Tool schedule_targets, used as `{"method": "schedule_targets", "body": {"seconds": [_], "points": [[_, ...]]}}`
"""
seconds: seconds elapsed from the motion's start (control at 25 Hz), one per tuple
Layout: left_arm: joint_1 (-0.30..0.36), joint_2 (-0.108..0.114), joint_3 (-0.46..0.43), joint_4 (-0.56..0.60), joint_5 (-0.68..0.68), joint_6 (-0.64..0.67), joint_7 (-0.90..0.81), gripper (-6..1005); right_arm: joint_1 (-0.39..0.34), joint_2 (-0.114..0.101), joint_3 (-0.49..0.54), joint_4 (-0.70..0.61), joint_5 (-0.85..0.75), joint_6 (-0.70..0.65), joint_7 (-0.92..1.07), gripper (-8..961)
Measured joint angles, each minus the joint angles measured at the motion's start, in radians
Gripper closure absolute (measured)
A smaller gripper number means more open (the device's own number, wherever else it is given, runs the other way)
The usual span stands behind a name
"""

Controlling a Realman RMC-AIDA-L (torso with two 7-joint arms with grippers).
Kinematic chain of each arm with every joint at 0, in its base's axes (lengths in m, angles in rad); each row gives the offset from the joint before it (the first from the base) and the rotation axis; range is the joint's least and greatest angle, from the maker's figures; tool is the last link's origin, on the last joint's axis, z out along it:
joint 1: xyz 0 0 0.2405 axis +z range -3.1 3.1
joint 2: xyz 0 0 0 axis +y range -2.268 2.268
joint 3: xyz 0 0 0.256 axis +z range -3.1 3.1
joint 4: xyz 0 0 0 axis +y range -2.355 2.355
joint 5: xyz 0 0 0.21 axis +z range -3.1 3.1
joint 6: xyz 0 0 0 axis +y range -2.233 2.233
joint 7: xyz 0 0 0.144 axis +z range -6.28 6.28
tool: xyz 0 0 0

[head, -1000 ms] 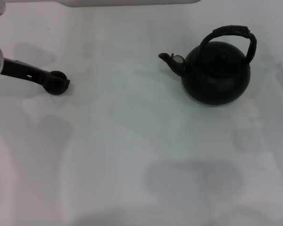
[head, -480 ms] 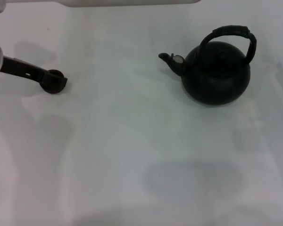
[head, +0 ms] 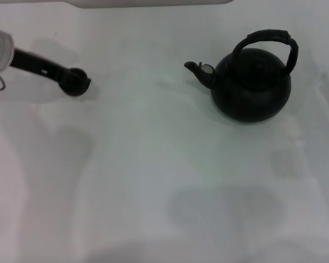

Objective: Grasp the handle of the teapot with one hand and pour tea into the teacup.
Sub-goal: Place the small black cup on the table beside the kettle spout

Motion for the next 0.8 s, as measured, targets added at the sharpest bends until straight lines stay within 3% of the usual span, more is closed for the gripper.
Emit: {"method": "schedule_targets", "body": {"seconds": [0.2, 0.44, 0.8], "points": [[-0.059, -0.005, 0.001, 0.029, 0.060, 0.013, 0.021, 300, 0.000, 0.000, 0.000, 0.000, 0.000, 0.002, 0.000, 113], [-0.127, -0.007, 0.002, 0.167, 0.148, 0.003, 0.029, 300, 0.003, 0.000, 0.001, 0.000, 0.000, 0.004, 0.000, 112], [-0.161, -0.007, 0.000, 0.316, 0.212, -0.077, 0.034, 301, 0.003, 0.000, 0.003, 0.000, 0.000, 0.008, 0.000, 112]]}}
